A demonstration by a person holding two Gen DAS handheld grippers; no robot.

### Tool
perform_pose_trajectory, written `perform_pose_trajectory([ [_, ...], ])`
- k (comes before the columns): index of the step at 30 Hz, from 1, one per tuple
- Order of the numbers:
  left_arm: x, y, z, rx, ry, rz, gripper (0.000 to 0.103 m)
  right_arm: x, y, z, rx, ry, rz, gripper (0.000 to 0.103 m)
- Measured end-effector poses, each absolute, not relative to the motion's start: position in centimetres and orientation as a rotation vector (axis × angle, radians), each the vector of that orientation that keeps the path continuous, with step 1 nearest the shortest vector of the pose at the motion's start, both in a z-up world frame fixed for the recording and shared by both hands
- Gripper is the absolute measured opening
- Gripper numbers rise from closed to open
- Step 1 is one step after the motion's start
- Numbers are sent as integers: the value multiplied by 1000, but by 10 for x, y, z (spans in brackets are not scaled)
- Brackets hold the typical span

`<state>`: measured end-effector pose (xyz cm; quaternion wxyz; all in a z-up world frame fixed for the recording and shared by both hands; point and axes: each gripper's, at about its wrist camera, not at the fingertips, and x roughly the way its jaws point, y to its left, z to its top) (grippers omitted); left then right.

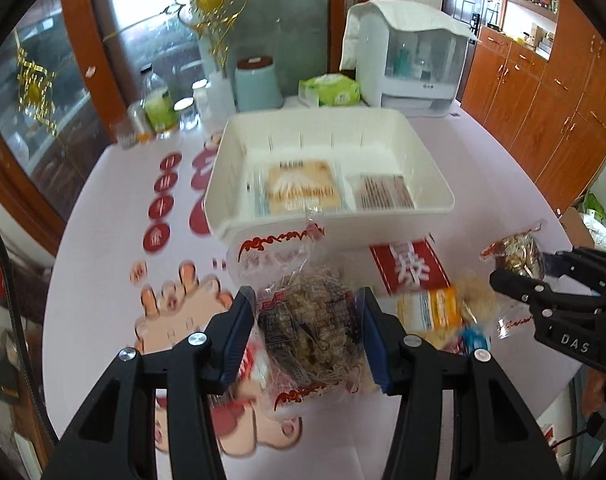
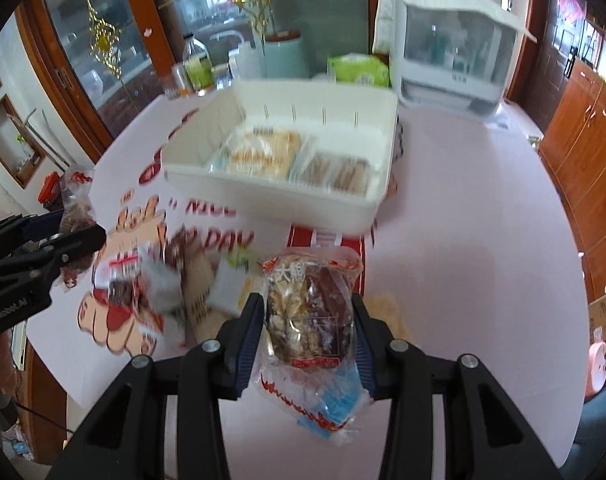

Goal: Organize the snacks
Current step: 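Carry both nut-cookie bags over the white tray and open both tools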

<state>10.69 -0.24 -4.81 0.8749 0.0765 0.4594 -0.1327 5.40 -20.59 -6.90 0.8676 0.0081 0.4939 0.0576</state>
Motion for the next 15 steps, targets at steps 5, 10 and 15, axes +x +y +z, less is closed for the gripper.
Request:
perform_pose_trajectory([
  [5,138,-10,-36,191,931,-280,50,81,-210,-51,6,990,107,42],
  [10,169,-18,-26,208,900,-278,50,107,-214,-37,18,962,96,42],
  [15,199,-27,-18,226,876,-278,50,135,-215,-24,28,928,86,42],
])
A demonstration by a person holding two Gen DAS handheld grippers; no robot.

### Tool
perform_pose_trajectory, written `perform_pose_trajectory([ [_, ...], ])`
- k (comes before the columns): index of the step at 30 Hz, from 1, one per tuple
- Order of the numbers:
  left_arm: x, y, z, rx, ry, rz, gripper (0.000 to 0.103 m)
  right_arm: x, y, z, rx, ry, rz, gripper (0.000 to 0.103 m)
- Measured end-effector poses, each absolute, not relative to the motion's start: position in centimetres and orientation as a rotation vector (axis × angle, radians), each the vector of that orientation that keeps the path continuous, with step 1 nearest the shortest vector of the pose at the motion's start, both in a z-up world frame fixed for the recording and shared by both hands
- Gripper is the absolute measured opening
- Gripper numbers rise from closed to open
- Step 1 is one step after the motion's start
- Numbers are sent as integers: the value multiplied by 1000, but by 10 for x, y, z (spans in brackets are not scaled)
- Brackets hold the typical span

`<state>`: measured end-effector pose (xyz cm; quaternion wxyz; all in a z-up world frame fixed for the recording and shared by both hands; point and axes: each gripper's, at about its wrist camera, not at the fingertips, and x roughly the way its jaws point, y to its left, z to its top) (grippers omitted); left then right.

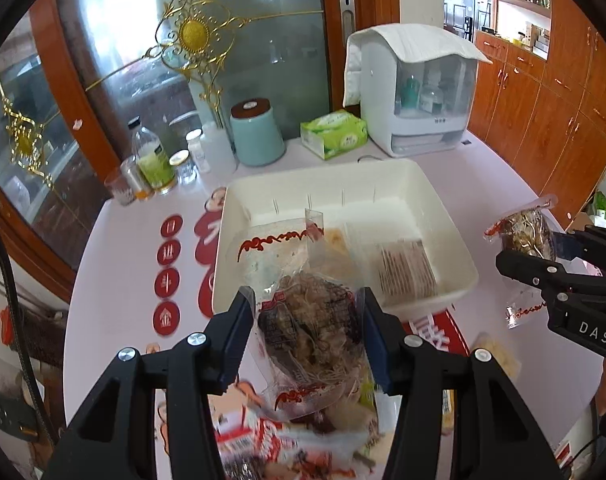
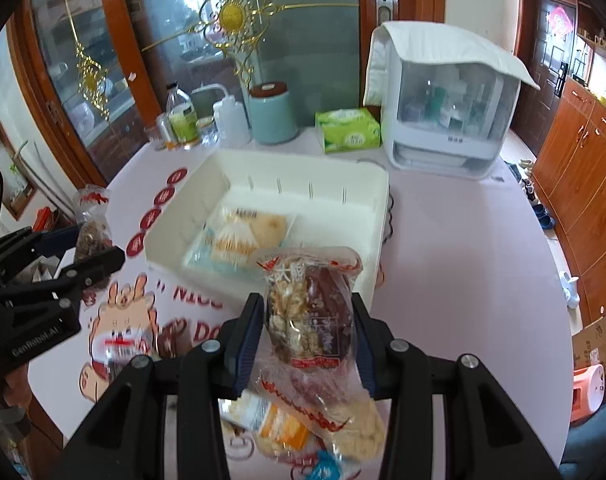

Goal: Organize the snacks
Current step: 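Carry both nut-cookie bags over the white tray and open both tools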

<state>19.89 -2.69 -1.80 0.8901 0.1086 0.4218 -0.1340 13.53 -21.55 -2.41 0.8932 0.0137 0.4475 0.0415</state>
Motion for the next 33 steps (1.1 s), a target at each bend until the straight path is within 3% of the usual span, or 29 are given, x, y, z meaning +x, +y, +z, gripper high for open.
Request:
perform_pose_trajectory([
  [13,277,-51,-38,261,883,-257,51,214,-221,-12,83,887,50,42],
  [27,353,-68,-97,227,991,-231,52,292,-224,-59,130,958,-19,43],
  [30,360,-72,-107,236,1007,-226,56,302,-221,-69,115,980,-25,43],
  [32,361,-73,-111,243,1013,-224,66,308,-219,-75,110,998,-23,43],
  [33,361,-74,-112,248,1010,-222,78,310,-219,-77,106,1004,-26,43],
])
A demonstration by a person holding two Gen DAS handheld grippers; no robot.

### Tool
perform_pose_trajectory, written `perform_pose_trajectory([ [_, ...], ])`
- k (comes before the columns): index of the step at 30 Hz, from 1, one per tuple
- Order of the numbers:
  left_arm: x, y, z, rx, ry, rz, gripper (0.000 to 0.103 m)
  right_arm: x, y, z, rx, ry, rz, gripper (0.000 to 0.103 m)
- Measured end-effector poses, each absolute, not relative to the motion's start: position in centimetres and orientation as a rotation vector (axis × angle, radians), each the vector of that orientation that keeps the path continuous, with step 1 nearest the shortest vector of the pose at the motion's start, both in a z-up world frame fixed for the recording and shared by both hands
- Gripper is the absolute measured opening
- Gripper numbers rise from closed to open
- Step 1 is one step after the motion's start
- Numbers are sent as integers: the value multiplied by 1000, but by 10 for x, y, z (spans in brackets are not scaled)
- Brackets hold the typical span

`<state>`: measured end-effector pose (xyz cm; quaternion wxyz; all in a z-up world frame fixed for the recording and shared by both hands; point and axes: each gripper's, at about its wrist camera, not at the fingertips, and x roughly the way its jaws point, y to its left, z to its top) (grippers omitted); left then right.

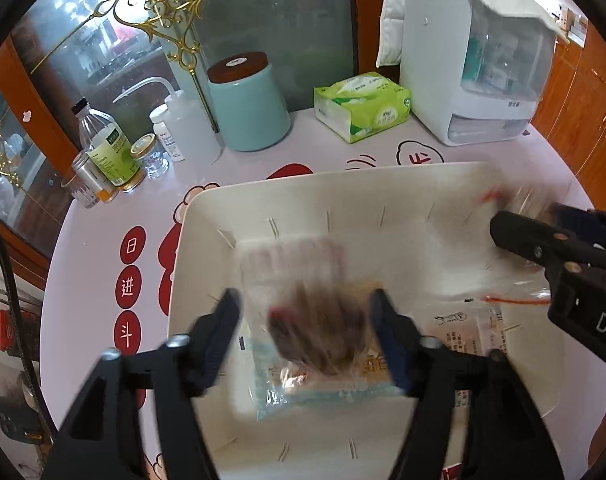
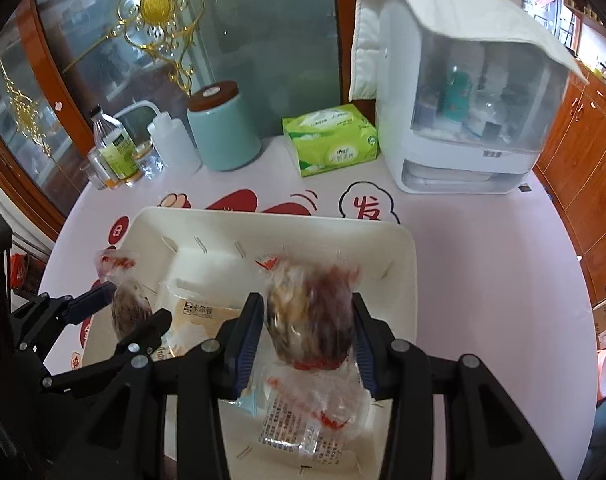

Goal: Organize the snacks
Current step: 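Carry both nut-cookie bags over the white tray and open both tools, then withdraw both tools from the tray toward the remaining snacks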

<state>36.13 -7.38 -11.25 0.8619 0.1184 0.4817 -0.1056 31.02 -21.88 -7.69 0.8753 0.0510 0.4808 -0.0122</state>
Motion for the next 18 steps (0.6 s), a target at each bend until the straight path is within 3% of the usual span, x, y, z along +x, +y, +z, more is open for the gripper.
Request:
perform_pose_trajectory([
  [1,362,-75,-113,255,1005,-217,89,311,-219,-78,106,1004,-28,43],
  [3,362,-76,-113,257,999,-225,96,313,-219,-79,113,1012,-27,45],
  [6,362,-78,-113,256,1016,-241,97,313,-219,-80,122,1017,-27,57],
  [9,362,-78,-116,262,1047,-243,98,312,-219,-81,120,1013,-34,62],
  [18,347,-72,-105,226,1037,-253,98,298,-216,-76,129,1017,-34,63],
])
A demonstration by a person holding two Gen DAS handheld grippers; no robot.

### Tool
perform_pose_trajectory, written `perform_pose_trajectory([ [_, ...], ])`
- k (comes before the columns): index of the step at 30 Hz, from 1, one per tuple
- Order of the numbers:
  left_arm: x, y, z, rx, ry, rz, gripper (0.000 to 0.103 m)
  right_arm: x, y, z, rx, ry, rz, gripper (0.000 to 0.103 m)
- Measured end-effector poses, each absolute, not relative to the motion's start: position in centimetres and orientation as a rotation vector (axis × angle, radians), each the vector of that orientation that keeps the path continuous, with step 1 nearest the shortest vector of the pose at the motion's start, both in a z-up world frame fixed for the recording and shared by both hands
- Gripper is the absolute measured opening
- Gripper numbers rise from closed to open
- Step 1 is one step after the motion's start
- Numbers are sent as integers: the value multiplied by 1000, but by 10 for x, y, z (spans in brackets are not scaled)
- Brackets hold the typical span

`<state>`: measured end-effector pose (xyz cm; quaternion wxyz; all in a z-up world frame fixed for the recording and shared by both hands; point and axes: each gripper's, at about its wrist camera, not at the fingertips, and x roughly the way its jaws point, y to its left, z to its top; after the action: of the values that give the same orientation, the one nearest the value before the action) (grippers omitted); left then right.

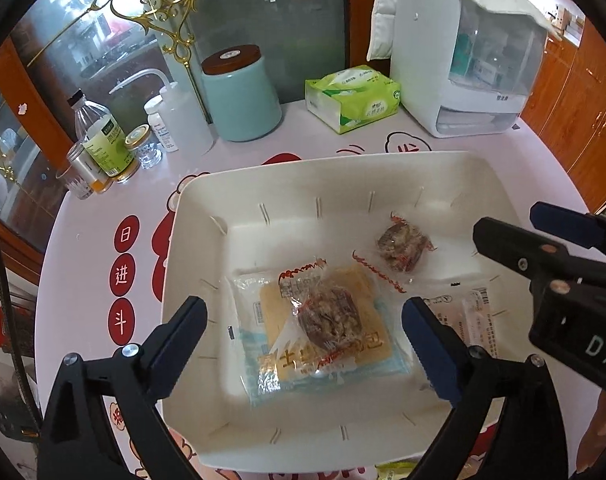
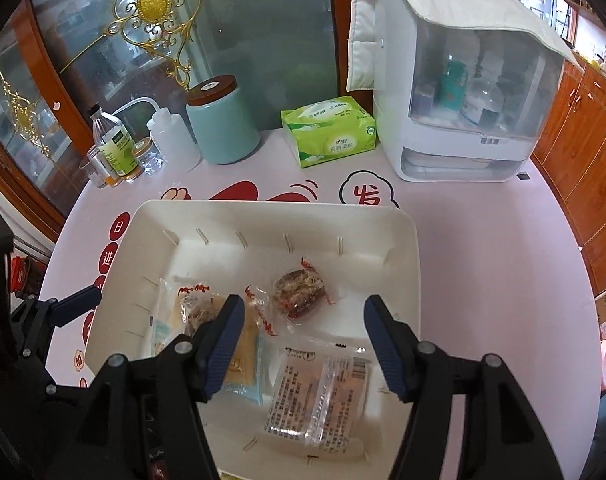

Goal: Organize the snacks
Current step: 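Withdraw both tools from the tray toward the remaining snacks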

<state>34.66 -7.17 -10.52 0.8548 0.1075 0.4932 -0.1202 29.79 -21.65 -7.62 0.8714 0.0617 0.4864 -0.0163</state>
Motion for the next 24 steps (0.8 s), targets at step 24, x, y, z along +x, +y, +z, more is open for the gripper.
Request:
perform_pose_trajectory([
  [24,249,-59,-35,190,905,-244,98,206,-199,-10,83,907,69,63],
])
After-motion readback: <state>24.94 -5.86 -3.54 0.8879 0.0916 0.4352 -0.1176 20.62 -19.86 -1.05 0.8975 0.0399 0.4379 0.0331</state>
